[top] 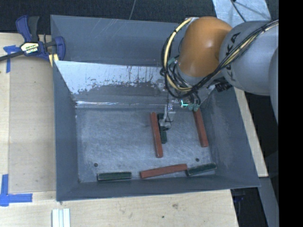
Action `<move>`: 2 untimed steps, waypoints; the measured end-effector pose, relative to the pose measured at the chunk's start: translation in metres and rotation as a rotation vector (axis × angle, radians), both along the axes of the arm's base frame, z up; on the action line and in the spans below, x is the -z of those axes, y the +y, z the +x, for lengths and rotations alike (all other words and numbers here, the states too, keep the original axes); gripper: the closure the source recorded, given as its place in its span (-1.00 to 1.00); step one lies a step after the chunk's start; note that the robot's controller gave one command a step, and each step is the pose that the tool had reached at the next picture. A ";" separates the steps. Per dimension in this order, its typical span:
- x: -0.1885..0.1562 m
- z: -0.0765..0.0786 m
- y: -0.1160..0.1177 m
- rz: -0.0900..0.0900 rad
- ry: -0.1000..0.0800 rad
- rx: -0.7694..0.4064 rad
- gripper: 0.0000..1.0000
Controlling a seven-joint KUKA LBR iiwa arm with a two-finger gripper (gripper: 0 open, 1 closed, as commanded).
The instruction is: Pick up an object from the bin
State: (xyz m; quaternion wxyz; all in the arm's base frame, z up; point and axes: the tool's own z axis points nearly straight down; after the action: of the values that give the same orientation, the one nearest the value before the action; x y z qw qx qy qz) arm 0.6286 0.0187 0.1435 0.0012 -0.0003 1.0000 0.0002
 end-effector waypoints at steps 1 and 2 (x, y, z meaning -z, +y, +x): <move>-0.001 0.000 0.000 0.000 -0.001 0.000 -1.00; 0.031 -0.021 -0.001 -0.001 -0.005 -0.280 -1.00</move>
Offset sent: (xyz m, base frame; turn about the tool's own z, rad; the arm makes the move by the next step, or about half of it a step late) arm -0.0496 -0.0038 -0.0735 -0.6180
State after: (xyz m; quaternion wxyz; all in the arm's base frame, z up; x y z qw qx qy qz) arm 0.6078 0.0179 0.1123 0.0035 -0.1397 0.9902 -0.0003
